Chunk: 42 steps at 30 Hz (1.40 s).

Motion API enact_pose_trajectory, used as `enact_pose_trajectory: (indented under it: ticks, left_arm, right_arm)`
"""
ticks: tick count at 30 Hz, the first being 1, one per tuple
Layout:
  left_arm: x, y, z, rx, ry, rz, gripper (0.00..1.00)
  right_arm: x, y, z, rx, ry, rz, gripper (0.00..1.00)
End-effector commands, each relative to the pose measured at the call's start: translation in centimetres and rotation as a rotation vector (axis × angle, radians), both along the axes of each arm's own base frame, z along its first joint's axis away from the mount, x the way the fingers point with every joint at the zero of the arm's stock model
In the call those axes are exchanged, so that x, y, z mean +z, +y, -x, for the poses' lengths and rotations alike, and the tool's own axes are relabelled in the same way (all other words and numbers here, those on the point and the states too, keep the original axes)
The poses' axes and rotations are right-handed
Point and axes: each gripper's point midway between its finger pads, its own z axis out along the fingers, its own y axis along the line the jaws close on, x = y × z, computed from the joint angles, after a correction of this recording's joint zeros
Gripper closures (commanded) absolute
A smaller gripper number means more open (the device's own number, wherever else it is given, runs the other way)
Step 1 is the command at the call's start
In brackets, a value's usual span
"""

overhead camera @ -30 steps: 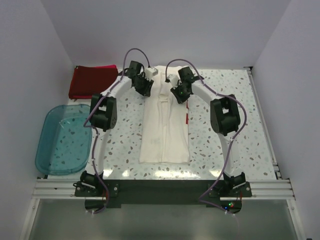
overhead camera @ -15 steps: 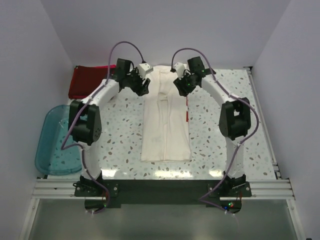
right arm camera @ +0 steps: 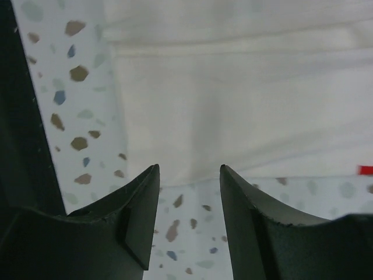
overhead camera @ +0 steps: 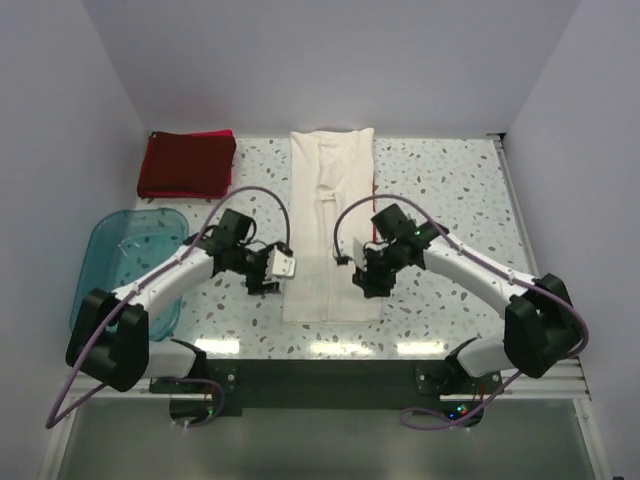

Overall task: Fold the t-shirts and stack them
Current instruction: Fold the tshirt

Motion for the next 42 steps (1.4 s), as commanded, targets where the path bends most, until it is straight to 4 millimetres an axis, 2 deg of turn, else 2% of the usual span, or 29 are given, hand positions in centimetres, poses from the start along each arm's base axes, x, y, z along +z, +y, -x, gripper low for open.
enact_pose_trajectory:
  ticks: [1,6,14,16,22,25,26,28,31,32,34,35,36,39,40,42]
  left_arm:
    - [-1.5,-1.2,4.3,-0.190,-0.084,-0.018,0.33]
    - [-3.5,-2.1,7.2,-0.272,-0.099,-0.026,0.34]
    - [-5.3,-2.6,8.9,-0.300,-0.105,-0.060,0.37]
    - [-5.9,-2.9,9.6,-0.305,-0.083,-0.073,0.38]
    - [-7.5,-2.6,9.7,-0.296,-0.058,-0.121,0.40]
    - [-8.3,-2.3,9.8,-0.301,-0.052,-0.147,0.45]
    - [-8.8,-2.1,9.7,-0.299,-0.047,-0.166,0.51]
    - [-9.3,-1.9,9.4,-0.286,-0.048,-0.189,0.56]
    - [-9.8,-1.9,8.9,-0.261,-0.043,-0.202,0.65]
    - [-9.7,-2.2,8.6,-0.254,-0.054,-0.199,0.72]
    - [-9.4,-2.4,8.4,-0.250,-0.051,-0.190,0.82]
    - [-8.8,-2.8,8.4,-0.253,-0.055,-0.172,0.96]
    - [-8.5,-3.0,8.4,-0.249,-0.052,-0.160,1.00]
    - [-6.6,-3.9,9.1,-0.289,-0.071,-0.098,1.00]
    - [-6.4,-3.7,9.7,-0.306,-0.056,-0.098,1.00]
    - [-5.4,-4.2,10.5,-0.342,-0.067,-0.070,1.00]
  right_arm:
    - [-2.0,0.4,2.1,0.118,-0.055,0.021,0.51]
    - [-4.5,0.5,4.7,0.196,-0.041,0.063,0.58]
    - [-6.8,-0.3,8.1,0.288,-0.044,0.101,0.60]
    - [-7.2,-0.4,8.3,0.289,-0.044,0.109,0.61]
    - [-9.7,-1.5,7.5,0.259,-0.070,0.192,0.58]
    - [-10.8,-2.0,7.3,0.254,-0.072,0.238,0.58]
    - [-11.1,-2.2,7.5,0.258,-0.066,0.251,0.59]
    - [-11.6,-2.7,7.7,0.267,-0.075,0.276,0.62]
    - [-11.9,-2.9,7.7,0.263,-0.091,0.288,0.72]
    - [-11.9,-2.9,7.7,0.263,-0.093,0.291,0.81]
    - [-11.8,-2.8,7.6,0.255,-0.102,0.290,0.92]
    - [-11.6,-2.7,7.6,0.256,-0.102,0.286,1.00]
    - [-11.1,-2.6,7.7,0.256,-0.109,0.275,1.00]
    - [-9.8,-2.3,8.4,0.269,-0.096,0.232,1.00]
    - [-8.6,-1.8,8.4,0.268,-0.115,0.197,1.00]
    - [-7.7,-1.6,9.3,0.274,-0.092,0.167,1.00]
